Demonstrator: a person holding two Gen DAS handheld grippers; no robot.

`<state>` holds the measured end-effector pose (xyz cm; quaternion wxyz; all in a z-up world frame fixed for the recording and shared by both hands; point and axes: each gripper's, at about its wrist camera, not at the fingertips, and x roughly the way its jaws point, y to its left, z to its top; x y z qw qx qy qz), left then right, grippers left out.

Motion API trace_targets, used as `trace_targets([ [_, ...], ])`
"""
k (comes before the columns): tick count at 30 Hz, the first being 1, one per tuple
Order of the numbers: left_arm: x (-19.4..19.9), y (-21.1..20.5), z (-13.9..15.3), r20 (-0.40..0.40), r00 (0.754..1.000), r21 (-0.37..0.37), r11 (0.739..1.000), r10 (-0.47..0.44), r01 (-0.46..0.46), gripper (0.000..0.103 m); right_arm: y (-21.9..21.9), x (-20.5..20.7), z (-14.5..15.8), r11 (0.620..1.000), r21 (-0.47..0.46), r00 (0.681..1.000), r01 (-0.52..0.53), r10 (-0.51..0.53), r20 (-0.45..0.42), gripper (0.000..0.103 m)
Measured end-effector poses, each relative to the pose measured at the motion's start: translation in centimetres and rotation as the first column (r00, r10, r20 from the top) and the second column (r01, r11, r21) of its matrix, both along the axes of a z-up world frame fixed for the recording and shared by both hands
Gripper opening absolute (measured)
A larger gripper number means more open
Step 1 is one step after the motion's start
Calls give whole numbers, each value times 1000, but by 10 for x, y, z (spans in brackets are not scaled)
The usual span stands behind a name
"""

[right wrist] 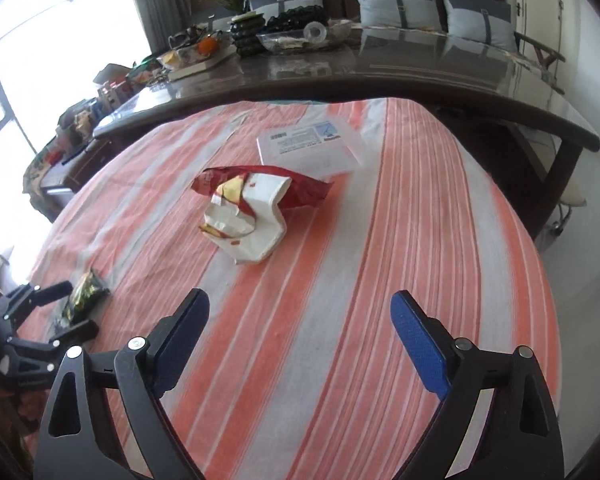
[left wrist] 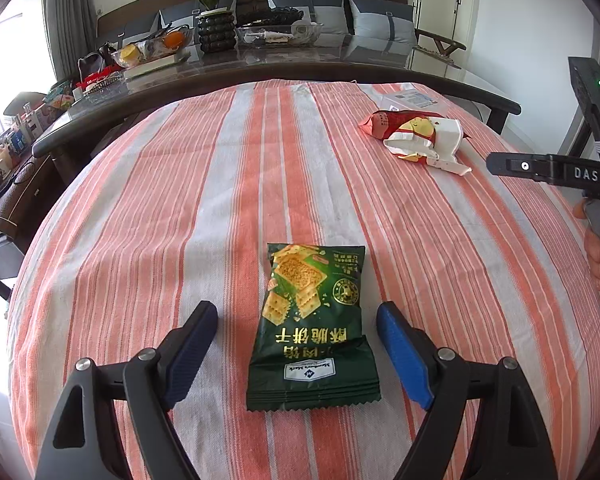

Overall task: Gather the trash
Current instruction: 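Grasp the red-white wrapper with the right tool while the left tool holds the green packet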

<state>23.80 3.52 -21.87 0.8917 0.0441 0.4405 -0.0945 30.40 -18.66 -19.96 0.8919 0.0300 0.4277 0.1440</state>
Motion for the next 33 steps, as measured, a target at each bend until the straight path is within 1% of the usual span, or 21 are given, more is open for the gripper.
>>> trace_targets([
  [4, 1, -1, 0, -1, 1000, 0, 1000, -1, 1, 85, 18, 33, -9, 1000, 7, 999, -13, 14, -30, 83],
  [8, 3, -1, -1, -4, 1000, 0, 1000, -3, 3, 87, 27, 51, -18, 1000, 18, 999, 12, -12, -45, 82],
  [11, 3, -2, -1, -5, 1000, -2, 1000, -3, 3, 88, 27, 56, -19, 998, 49, 999, 36, -35, -27, 81],
  [12, 4, -2, -1, -5, 1000, -1, 1000, -4, 4, 88, 28, 56, -19, 998, 58, 999, 34, -33, -25, 80],
  [13, 4, -2, -1, -5, 1000, -1, 1000, -3, 3, 88, 30, 55, -19, 998, 58, 999, 28, -27, -21, 64],
  [14, 4, -2, -1, -5, 1000, -2, 1000, -3, 3, 88, 31, 54, -18, 998, 59, 1000, 13, -11, -20, 54],
  [15, 4, -2, -1, -5, 1000, -1, 1000, -3, 3, 88, 33, 52, -18, 998, 63, 1000, -6, 7, -24, 42],
  [18, 4, -2, -1, -5, 1000, -1, 1000, -3, 3, 88, 34, 41, -13, 998, 54, 999, -31, 31, -7, 41],
  [20, 4, -2, -1, -5, 1000, -1, 1000, -3, 3, 88, 32, 26, -8, 999, 38, 999, -36, 36, 9, 41],
  [23, 4, -2, -1, -5, 1000, -1, 1000, -3, 3, 88, 22, -1, -4, 1000, -6, 1000, -1, 1, 9, 42],
  [25, 4, -2, -1, -5, 1000, -1, 1000, -3, 3, 88, 14, -21, -8, 999, -39, 999, 36, -37, -14, 46],
  [26, 4, -2, -1, -5, 1000, -1, 1000, -3, 3, 88, 11, -32, -11, 998, -47, 998, 48, -49, -31, 51],
  [27, 4, -2, -1, -5, 1000, -1, 1000, -3, 3, 88, 8, -44, -15, 997, -47, 997, 53, -55, -47, 61],
  [28, 4, -2, -1, -5, 1000, -2, 1000, -3, 3, 88, 5, -55, -17, 998, -36, 997, 51, -53, -58, 64],
  [31, 4, -2, -1, -5, 1000, -2, 1000, -3, 3, 88, 5, -86, -15, 1000, -11, 999, 7, -8, -52, 65],
  [33, 4, -2, -1, -6, 1000, -1, 1000, -2, 2, 88, 8, -97, -13, 998, 50, 997, -43, 46, -67, 66],
])
